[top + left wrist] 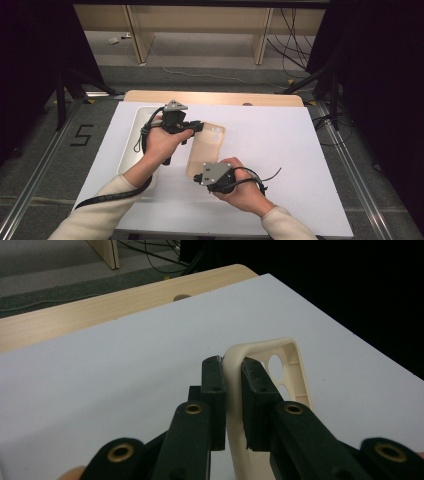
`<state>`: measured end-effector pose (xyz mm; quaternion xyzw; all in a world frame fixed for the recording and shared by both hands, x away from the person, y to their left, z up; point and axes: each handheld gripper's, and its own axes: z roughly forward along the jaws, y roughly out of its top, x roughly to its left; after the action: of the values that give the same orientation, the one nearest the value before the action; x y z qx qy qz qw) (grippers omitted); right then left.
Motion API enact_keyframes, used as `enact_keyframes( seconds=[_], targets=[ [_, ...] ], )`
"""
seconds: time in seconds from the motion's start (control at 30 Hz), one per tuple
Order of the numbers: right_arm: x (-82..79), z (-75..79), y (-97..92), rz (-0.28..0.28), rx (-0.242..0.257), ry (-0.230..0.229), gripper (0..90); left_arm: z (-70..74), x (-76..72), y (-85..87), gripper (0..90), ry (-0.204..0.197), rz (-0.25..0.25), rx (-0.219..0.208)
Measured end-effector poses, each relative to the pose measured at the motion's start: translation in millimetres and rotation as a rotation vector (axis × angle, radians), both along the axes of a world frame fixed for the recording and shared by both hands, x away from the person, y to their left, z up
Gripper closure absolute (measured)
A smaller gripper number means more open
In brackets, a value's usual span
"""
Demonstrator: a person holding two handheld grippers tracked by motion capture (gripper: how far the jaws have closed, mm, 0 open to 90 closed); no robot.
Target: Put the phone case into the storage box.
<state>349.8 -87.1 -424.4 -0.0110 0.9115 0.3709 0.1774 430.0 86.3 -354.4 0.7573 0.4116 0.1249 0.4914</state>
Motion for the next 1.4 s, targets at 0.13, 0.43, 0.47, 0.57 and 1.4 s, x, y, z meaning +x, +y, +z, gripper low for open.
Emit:
enact_keyframes(
  seconds=[0.13,0.43,0.47,0.57,1.4],
  targets=[
    [0.1,-1.1,0.1,-0.032,-0.007,0.003,87.9,0.3,-3.0,-2.8,82.2,-0.024,0.0,-0.014],
    [2.8,-0.6,-3.0,-0.089,0.037,-0.011,76.3,-1.4,-6.0,-2.5,82.4,-0.085,0.018,-0.036],
    [2.9,0.2,-3.5,-0.101,0.043,-0.016,73.6,-2.1,-6.5,-1.2,82.4,-0.089,0.018,-0.039],
    [4.5,2.1,-6.7,-0.142,0.085,-0.003,65.1,-3.3,-7.7,1.8,82.4,-0.107,0.027,-0.046],
    [8.6,12.6,-30.0,-0.347,0.352,0.111,30.0,-9.2,-21.8,44.9,82.3,-0.17,0.092,-0.096]
  ],
)
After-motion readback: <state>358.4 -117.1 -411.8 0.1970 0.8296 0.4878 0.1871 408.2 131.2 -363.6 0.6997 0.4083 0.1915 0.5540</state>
